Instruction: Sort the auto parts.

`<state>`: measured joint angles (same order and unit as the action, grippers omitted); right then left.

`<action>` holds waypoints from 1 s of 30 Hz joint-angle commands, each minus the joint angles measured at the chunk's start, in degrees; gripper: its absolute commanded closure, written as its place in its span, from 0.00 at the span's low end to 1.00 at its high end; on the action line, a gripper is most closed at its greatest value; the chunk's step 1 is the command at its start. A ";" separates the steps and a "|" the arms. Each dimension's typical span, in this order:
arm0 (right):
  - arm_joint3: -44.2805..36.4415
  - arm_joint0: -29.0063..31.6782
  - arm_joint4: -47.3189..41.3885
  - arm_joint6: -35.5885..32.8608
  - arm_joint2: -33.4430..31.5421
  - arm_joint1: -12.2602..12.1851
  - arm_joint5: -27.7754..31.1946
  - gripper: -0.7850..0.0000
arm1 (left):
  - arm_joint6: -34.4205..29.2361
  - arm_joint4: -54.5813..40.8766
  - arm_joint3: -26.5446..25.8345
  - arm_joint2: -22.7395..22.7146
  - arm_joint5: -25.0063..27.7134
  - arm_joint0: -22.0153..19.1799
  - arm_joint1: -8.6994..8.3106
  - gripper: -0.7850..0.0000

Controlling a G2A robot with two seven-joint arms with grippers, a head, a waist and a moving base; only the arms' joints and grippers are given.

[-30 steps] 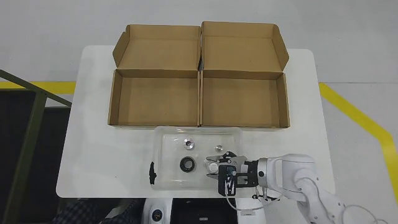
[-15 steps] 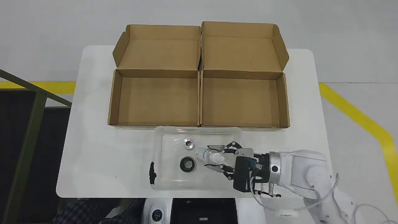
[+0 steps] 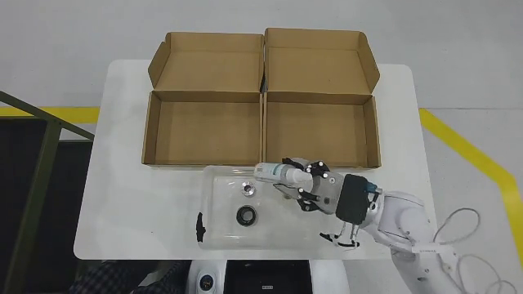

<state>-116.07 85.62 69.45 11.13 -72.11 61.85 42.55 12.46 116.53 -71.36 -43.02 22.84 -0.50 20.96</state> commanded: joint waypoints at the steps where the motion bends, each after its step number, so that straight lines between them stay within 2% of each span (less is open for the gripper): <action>1: 0.21 -0.08 -1.31 0.35 -0.45 0.04 -0.82 1.00 | 0.00 0.00 0.00 0.00 0.00 0.00 0.00 0.00; 8: 0.87 0.12 -6.45 1.95 -2.54 0.19 -3.75 1.00 | 0.00 0.00 0.00 0.00 0.00 0.00 0.00 0.00; 18: 0.47 0.20 -7.93 1.41 -3.92 0.27 -5.17 1.00 | 0.00 0.00 0.00 0.00 0.00 0.00 0.00 0.00; 30: 3.45 -4.08 -4.07 -7.49 -1.17 0.63 -8.14 1.00 | 0.00 0.00 0.00 0.00 0.00 0.00 0.00 0.00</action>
<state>-112.87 81.92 64.85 4.90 -73.51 62.47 34.65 12.46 116.53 -71.36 -43.02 22.84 -0.50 20.96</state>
